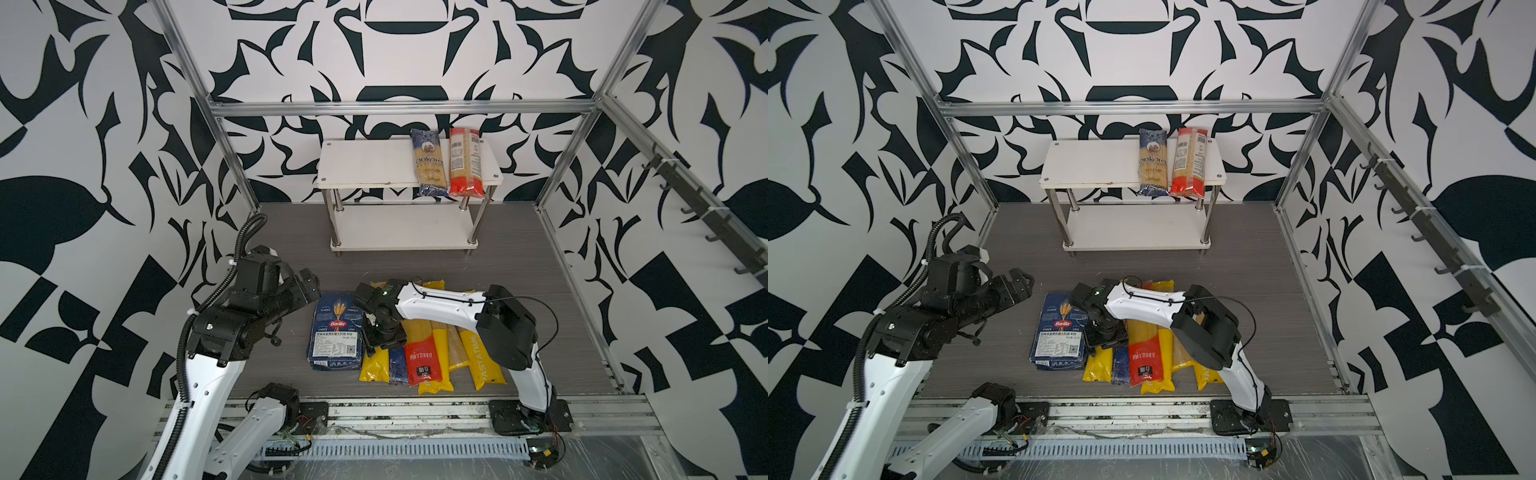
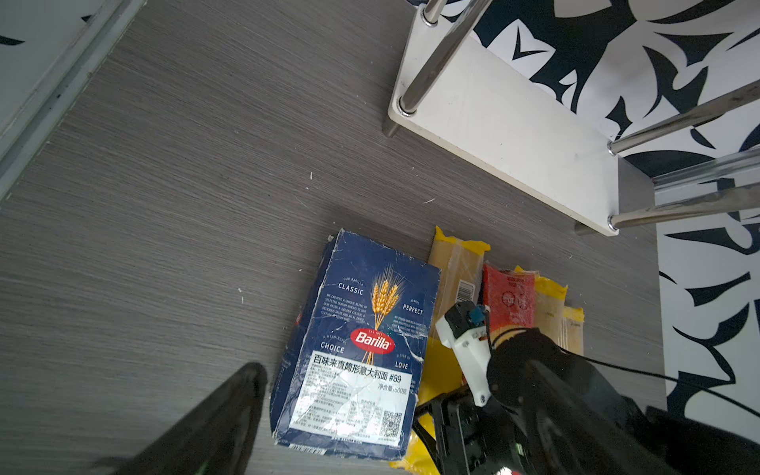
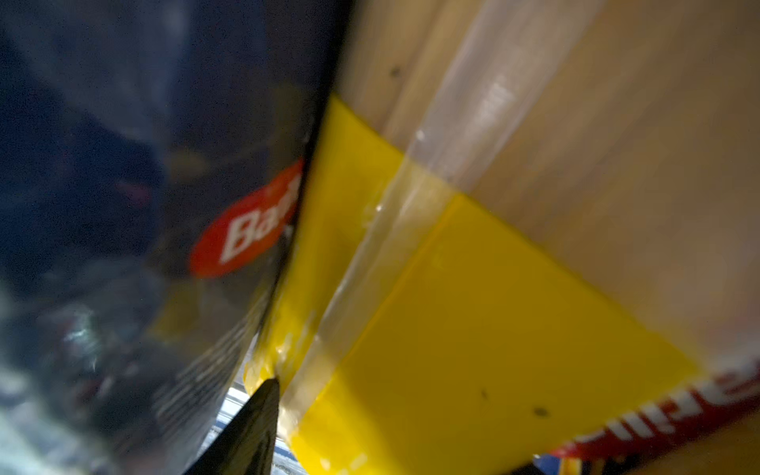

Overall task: Arrange pasta packages on shelves
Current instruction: Move the pasta bags to the center of the table, then pick up the pasta bag from the center of the table.

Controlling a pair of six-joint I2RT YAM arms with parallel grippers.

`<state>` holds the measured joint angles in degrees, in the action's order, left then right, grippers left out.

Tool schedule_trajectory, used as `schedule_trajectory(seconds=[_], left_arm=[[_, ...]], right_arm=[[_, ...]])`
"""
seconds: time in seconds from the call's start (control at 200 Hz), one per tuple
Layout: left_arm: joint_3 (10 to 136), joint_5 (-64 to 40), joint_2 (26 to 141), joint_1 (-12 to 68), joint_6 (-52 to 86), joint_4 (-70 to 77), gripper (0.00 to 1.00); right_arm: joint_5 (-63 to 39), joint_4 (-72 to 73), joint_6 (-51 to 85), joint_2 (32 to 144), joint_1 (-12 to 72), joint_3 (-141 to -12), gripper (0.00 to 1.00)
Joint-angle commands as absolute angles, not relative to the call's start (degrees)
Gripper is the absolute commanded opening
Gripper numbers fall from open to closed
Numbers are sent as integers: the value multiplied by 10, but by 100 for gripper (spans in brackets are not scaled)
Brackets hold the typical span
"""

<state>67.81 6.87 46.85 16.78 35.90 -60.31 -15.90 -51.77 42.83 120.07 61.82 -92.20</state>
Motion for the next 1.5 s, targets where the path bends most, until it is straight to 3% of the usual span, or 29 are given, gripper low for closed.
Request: schedule_trajectory(seconds=[0.0,0.055,0.075,0.095,0.385,0.595,0.77,0.87,0.975,1.07,1.495], left_arm=[[682,65,456,166,336,-619,99],[685,69,455,166,330,-625,99],[687,70,455,166,327,-626,99],[688,71,454,166,325,-627,99],[716,82,484,165,301,-640,99],[727,90,490,164,305,-649,99],[740,89,502,165,307,-654,99],[744,89,509,165,308,-652,99],[749,88,515,165,308,-649,99],[757,90,520,164,305,-647,99],[786,100,560,159,300,-629,99]], right_arm=[[-151,-481,433,1246,625,-948,67],[-155,-481,433,1246,625,-961,70],[-157,-477,434,1246,625,-963,90],[-158,-474,434,1247,625,-965,94],[-160,-475,438,1304,624,-998,95],[-47,-604,446,1356,632,-1050,95],[-33,-605,458,1370,647,-999,95],[-30,-591,471,1365,659,-961,87],[-55,-564,474,1359,666,-931,57],[-77,-535,476,1344,666,-904,41],[-151,-431,444,1183,618,-861,6]])
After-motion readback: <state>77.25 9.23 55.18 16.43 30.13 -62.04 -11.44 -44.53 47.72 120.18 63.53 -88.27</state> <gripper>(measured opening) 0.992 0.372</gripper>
